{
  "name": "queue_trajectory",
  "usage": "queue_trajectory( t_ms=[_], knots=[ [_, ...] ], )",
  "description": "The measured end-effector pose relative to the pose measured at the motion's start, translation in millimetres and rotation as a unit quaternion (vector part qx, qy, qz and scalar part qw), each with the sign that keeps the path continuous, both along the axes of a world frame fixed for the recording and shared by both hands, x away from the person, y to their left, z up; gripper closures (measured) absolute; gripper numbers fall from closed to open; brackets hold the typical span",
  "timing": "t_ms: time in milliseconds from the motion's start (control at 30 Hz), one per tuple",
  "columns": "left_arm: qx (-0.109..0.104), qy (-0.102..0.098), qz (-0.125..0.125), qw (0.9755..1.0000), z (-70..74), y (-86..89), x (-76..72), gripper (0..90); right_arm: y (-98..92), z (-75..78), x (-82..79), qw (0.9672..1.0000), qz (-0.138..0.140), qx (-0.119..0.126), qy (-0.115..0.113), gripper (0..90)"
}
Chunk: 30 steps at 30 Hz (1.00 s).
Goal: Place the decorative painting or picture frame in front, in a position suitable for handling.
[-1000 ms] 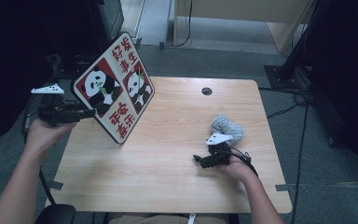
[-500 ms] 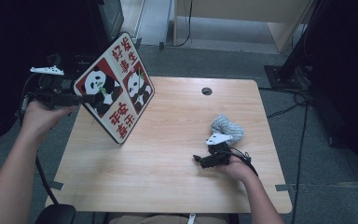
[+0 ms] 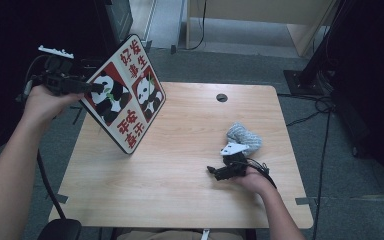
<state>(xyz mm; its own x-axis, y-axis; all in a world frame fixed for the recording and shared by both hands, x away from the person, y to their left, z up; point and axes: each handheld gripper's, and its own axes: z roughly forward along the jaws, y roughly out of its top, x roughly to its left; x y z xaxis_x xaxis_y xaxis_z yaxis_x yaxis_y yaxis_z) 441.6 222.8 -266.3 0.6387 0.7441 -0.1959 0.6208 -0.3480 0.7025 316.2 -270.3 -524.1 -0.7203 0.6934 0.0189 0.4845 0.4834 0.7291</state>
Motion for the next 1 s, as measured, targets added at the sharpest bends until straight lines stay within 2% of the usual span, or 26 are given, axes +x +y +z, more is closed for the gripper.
queue_trajectory(
  t_ms=[200,333,567,833,900,1000],
  knots=[
    [0.022,0.015,0.0,0.9997,5.9,-10.9,17.9,43.7,0.3,0.0,-0.1,1.0,0.001,0.001,0.001,9.9],
    [0.023,0.023,0.001,0.9995,8.8,-15.2,27.8,45.8,0.4,-0.1,0.3,1.0,0.004,0.0,-0.001,9.8],
    [0.043,0.035,0.008,0.9984,13.0,-21.0,40.7,47.7,0.9,-0.2,0.3,1.0,0.005,0.002,-0.001,9.8],
    [0.036,0.053,0.016,0.9978,10.7,-26.0,50.1,55.5,1.9,-0.2,0.6,1.0,0.006,0.002,-0.001,9.6],
    [0.043,0.059,0.013,0.9972,10.8,-27.6,52.4,57.9,1.9,-0.2,0.6,1.0,0.006,0.002,0.0,9.6],
    [0.065,0.065,0.005,0.9957,13.1,-32.5,54.6,64.5,2.0,-0.2,0.7,1.0,0.006,0.002,-0.001,9.6]
  ],
)
